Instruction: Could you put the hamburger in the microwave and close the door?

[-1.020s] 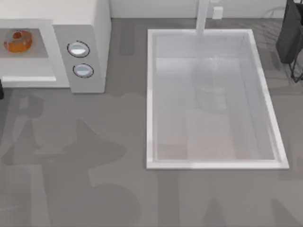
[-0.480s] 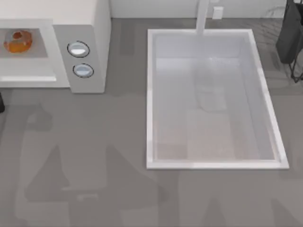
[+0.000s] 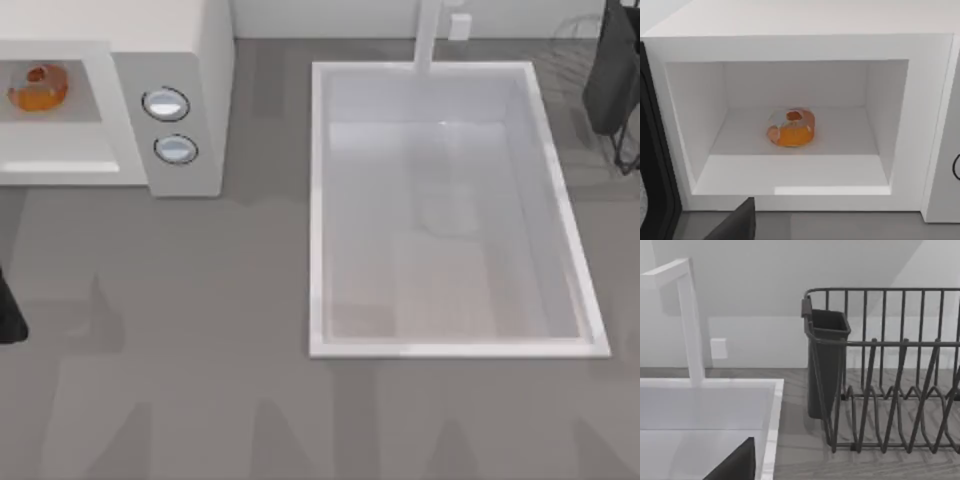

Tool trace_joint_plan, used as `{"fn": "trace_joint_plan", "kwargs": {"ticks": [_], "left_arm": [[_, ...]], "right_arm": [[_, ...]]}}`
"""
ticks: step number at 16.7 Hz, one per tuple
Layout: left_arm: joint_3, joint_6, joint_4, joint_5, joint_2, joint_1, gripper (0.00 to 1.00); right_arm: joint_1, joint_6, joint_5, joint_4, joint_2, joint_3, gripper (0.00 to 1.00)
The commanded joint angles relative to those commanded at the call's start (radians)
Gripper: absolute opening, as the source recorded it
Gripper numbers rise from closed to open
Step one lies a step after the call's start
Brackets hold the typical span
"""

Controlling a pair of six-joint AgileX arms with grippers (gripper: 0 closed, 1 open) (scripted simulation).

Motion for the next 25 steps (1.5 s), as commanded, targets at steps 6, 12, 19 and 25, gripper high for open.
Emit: {"fn": "trace_joint_plan", "kwargs": {"ticks": [6, 12, 19, 25], "left_arm": [[-0.121, -0.026, -0.067, -0.05, -0.29, -0.055, 1.0], [-0.127, -0.028, -0.069, -0.053, -0.304, -0.058, 0.92], [-0.127, -0.028, -0.069, -0.053, -0.304, -0.058, 0.4], [-0.127, -0.028, -0.069, -0.053, -0.304, -0.058, 0.0]], "right_arm": [[0.0, 0.0, 0.0, 0.0, 0.0, 0.0, 1.0], [0.0, 0.0, 0.0, 0.0, 0.0, 0.0, 1.0], [0.0, 0.0, 0.0, 0.0, 0.0, 0.0, 1.0], [0.0, 0.0, 0.0, 0.0, 0.0, 0.0, 1.0]]}}
